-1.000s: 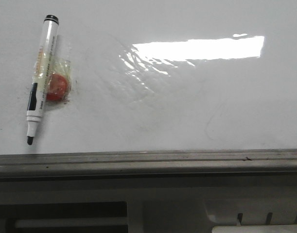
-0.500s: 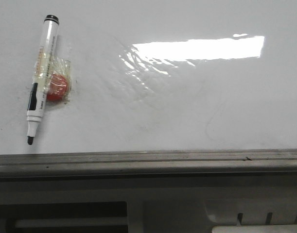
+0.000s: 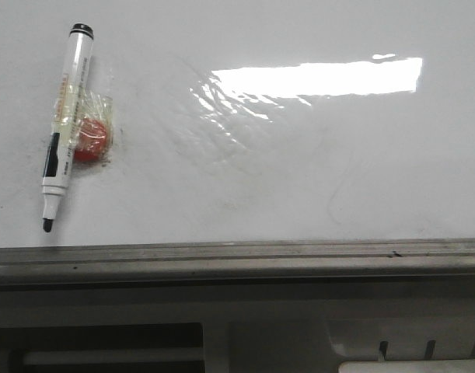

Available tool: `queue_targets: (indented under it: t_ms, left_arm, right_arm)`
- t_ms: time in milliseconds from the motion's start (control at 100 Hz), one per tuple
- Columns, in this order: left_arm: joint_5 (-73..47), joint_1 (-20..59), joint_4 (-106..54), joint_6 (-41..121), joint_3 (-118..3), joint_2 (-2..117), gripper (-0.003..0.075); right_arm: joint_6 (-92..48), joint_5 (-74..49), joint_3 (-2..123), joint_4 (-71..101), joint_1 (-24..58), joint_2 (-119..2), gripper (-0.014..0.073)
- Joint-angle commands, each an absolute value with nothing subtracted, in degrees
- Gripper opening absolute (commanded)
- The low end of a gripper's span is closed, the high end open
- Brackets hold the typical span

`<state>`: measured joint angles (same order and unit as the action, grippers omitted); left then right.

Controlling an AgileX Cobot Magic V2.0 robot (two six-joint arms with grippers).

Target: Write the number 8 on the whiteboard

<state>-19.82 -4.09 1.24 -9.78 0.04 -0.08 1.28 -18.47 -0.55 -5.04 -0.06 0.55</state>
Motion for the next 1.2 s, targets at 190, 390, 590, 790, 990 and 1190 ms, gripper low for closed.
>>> queue_targets:
  t_ms: [190,390,590,790,990,1190]
  left_arm:
    - [-16.98,-4.12,2.84,-10.39,1.89,-1.87,-0.002]
    - [-16.22,-4.12,3.47,-10.39,1.89,-1.87,-0.002]
    - [-14.02,-4.12,3.47,-10.39,1.89,-1.87,-0.002]
    - [-12.86,-4.12,4.15,-10.39,1.89,-1.87,-0.002]
    - [-4.72,-4.12,3.68,-10.39,1.89,-1.87,-0.002]
    - [7.06,-4.25,3.42,-10.26,1.89,-1.87,-0.002]
  right_arm:
    - [0.88,-10.08,-1.3,-5.65,-0.46,1.85,-0.0063]
    - [0.88,-7.94,-1.3,-5.65,-0.46,1.85,-0.0063]
    - [0.88,-6.49,-1.3,-5.65,-0.46,1.85,-0.0063]
    - [0.88,-2.51,-1.3,-5.65,-0.46,1.75,-0.0063]
    - [0.88,-1.79,-1.3,-2.13,-0.46,1.75,-0.0063]
    - [0.88,-0.78,-1.2,-0.65,-0.46,1.75,-0.0063]
